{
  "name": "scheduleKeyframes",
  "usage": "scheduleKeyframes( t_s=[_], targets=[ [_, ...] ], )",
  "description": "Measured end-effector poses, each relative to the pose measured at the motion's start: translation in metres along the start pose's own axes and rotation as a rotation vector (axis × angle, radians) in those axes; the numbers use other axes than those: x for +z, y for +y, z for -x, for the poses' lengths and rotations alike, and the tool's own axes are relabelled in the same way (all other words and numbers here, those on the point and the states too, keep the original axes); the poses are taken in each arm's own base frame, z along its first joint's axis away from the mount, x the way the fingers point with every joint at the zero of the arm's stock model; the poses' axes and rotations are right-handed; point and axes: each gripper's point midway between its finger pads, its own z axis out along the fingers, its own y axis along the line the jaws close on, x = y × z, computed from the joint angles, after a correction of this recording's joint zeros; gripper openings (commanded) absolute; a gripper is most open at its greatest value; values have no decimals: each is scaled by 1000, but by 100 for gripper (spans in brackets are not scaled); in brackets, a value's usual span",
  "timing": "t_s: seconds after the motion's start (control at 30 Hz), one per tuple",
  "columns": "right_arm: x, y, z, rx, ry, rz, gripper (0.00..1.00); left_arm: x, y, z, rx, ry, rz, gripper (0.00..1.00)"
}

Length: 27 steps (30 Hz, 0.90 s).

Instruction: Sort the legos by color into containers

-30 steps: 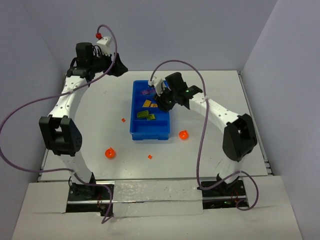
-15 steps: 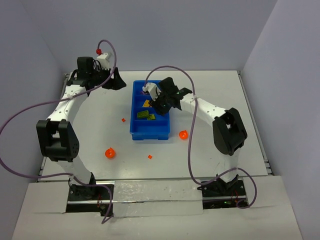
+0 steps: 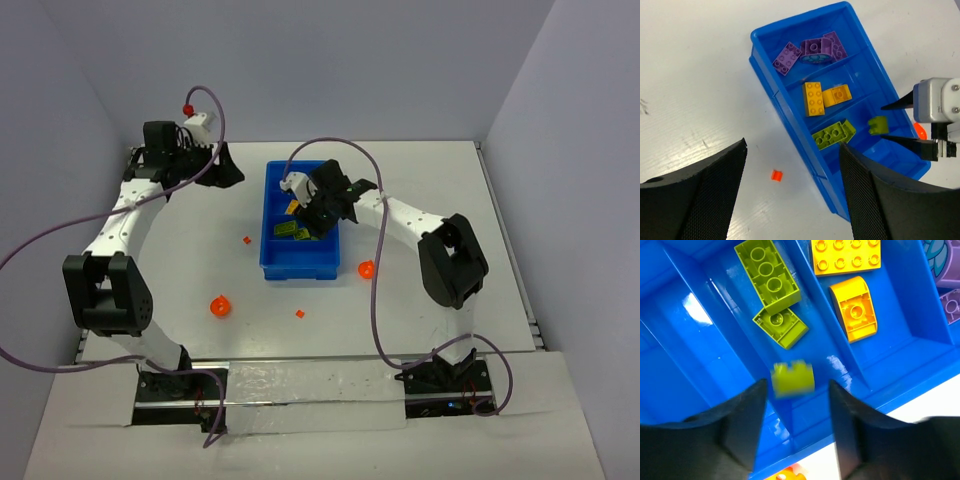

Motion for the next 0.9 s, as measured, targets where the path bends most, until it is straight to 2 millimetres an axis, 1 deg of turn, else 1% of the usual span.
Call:
scheduleKeyframes(
  t_s=[0.17, 0.23, 0.27, 0.33, 0.37, 0.4, 0.5, 0.6, 0.7, 0.8, 0.9],
  targets=[
    [0, 0, 0, -4, 0, 0, 73, -9, 4, -16, 14, 24, 3, 78],
    [0, 0, 0, -2, -1, 0, 80, -13, 1, -25, 29, 44, -10, 74],
    [0, 0, 0, 0, -1, 0, 83, -14, 0, -29, 35, 53, -15, 72],
    [-2, 0, 2, 11, -6, -1, 93, -16, 0, -38, 65, 70, -20, 71],
    [-4, 0, 3, 17, -10, -3, 96, -16, 1, -47, 77, 84, -21, 71],
    [-7, 0, 6, 25, -18, -6, 96, -17, 1, -61, 86, 108, -23, 71],
    [-23, -4, 23, 51, -63, -24, 99, -19, 4, -102, 93, 197, -24, 69],
    [-48, -13, 47, 87, -138, -54, 100, -17, 10, -132, 94, 273, -12, 66],
    [-75, -28, 60, 138, -202, -86, 100, -11, 19, -144, 97, 308, 4, 65],
    [-94, -52, 56, 200, -228, -132, 100, -1, 26, -154, 92, 336, 13, 63],
    [-102, -77, 42, 259, -219, -175, 100, 12, 29, -167, 94, 379, 13, 61]
  ],
)
